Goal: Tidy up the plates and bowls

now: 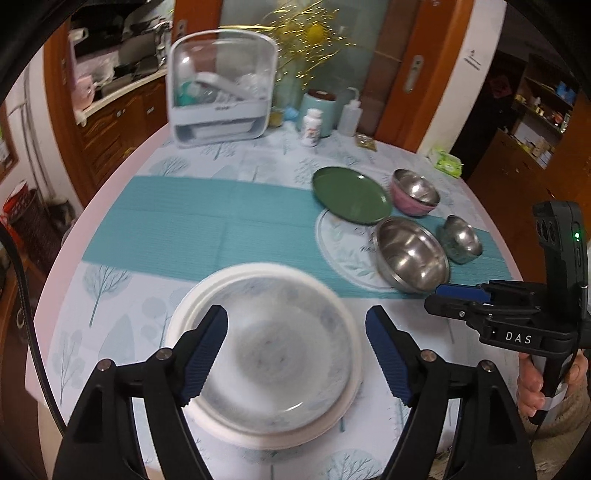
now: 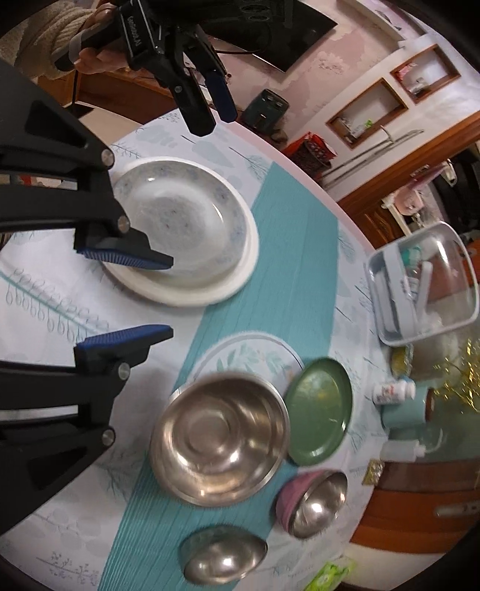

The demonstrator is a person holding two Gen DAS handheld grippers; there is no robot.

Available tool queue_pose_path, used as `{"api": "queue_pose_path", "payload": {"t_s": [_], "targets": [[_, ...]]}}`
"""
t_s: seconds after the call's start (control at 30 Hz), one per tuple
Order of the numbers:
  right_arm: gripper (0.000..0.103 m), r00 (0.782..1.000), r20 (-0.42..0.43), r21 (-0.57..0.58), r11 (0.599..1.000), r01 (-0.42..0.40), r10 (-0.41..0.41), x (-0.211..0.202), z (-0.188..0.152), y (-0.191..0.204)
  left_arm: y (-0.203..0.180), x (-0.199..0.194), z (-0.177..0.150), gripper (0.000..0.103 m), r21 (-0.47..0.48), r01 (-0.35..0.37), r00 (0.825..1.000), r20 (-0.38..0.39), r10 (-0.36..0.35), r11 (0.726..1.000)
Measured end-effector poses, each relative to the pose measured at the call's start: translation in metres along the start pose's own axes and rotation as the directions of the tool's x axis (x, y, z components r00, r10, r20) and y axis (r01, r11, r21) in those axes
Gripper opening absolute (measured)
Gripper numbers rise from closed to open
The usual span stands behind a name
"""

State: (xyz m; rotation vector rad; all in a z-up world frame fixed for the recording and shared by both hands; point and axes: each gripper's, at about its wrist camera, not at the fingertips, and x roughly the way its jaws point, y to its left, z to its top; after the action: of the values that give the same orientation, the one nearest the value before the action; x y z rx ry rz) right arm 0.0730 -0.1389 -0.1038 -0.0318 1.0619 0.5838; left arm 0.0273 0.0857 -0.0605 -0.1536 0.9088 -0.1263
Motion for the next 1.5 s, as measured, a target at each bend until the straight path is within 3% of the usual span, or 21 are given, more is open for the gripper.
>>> {"api": "queue_pose_path", "payload": {"t_s": [0.27, 0.47, 0.7, 0.83, 1.0, 1.2, 1.4, 1.5], "targets": [[0.031, 0.992, 0.093, 0.026, 0.996, 0.083, -0.085, -0.042, 0.013, -0.035, -0.032, 0.010, 0.041, 0.078, 0.032, 0.055, 0.998, 0.028, -0.056, 0.998], [0.031, 0.976, 0.169, 0.057, 0.990, 0.127, -0.135, -0.069, 0.048, -0.062, -0.055, 0.025, 0.086, 0.078, 0.067, 0.077, 0.996, 0.045, -0.080, 0.995], [0.031, 0.975, 0.171, 0.157, 0.981, 0.117, -0.144, -0.059, 0.112, -0.098, -0.070, 0.064, 0.165, 0.078, 0.112, 0.022, 0.996, 0.078, -0.031, 0.993], [0.032, 0.977, 0.139, 0.210, 0.969, 0.128, -0.159, -0.031, 0.141, -0.112, -0.072, 0.106, 0.207, 0.078, 0.143, -0.061, 0.996, 0.074, 0.051, 0.988], [0.032, 0.990, 0.041, 0.281, 0.953, 0.115, -0.132, 0.029, 0.160, -0.130, -0.058, 0.184, 0.234, 0.078, 0.122, -0.097, 0.994, -0.038, 0.102, 0.988], [0.031, 0.995, -0.068, 0.398, 0.913, 0.088, -0.066, 0.087, 0.156, -0.163, -0.036, 0.273, 0.227, 0.074, 0.060, -0.011, 0.976, -0.218, 0.024, 0.998], [0.031, 0.992, -0.116, 0.453, 0.886, 0.098, -0.050, 0.115, 0.148, -0.182, -0.034, 0.321, 0.213, 0.063, 0.052, 0.036, 0.953, -0.301, -0.018, 0.998], [0.031, 0.990, -0.130, 0.472, 0.874, 0.114, -0.059, 0.122, 0.147, -0.190, -0.034, 0.334, 0.211, 0.063, 0.041, 0.051, 0.947, -0.319, -0.035, 0.998]]}}
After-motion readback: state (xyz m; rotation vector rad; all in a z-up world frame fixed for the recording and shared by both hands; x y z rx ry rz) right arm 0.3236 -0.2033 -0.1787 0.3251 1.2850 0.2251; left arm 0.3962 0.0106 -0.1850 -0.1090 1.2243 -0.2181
